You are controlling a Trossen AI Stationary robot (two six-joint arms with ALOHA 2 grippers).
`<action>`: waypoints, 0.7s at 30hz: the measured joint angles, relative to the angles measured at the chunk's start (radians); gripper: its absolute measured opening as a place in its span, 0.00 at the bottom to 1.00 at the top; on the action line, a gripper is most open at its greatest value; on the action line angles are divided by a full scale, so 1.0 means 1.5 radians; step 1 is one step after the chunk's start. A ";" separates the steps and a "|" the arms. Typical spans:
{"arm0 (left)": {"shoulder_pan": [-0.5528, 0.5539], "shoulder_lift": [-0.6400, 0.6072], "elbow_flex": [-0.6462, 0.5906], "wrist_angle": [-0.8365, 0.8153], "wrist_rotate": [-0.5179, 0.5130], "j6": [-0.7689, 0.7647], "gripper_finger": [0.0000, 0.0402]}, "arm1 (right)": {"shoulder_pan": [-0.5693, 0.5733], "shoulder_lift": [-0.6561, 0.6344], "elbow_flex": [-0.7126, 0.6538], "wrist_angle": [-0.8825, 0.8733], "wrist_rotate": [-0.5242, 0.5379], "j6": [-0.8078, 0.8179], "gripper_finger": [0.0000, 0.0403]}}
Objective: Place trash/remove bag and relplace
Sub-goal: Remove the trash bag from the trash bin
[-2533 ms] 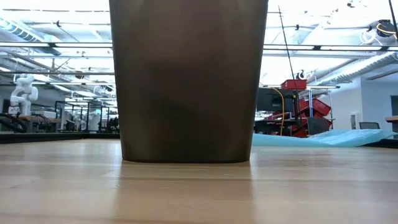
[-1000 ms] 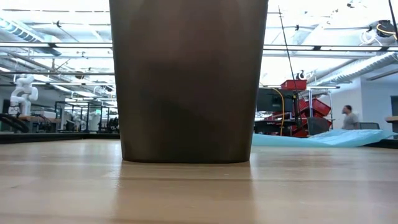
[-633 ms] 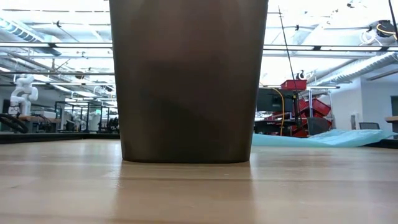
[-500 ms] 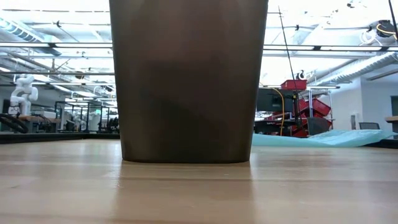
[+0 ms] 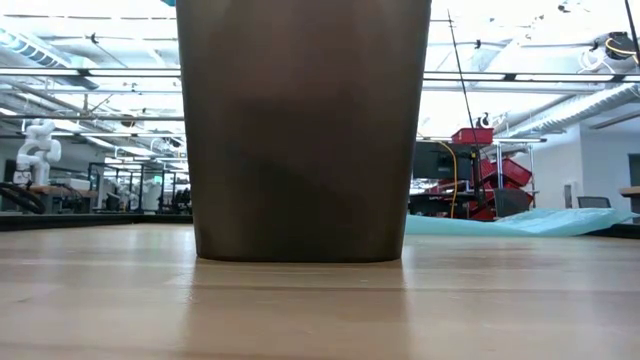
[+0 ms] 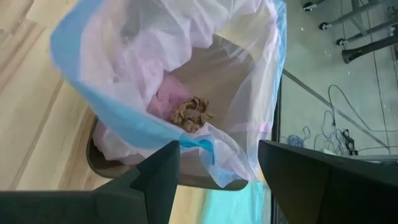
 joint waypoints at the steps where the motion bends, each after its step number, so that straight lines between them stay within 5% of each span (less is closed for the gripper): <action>1: -0.003 0.000 0.016 -0.003 -0.005 0.000 0.00 | 0.000 -0.001 0.000 0.004 0.002 0.003 0.52; 7: -0.016 -0.001 0.092 -0.011 -0.011 0.000 0.00 | 0.000 -0.004 0.016 0.028 0.002 0.034 0.56; 15: -0.028 -0.001 0.097 -0.009 -0.011 -0.014 0.00 | -0.030 -0.005 0.047 0.048 0.009 0.047 0.59; 21: -0.030 -0.001 0.097 0.000 -0.011 -0.020 0.00 | -0.185 -0.001 0.041 0.072 -0.136 -0.002 0.59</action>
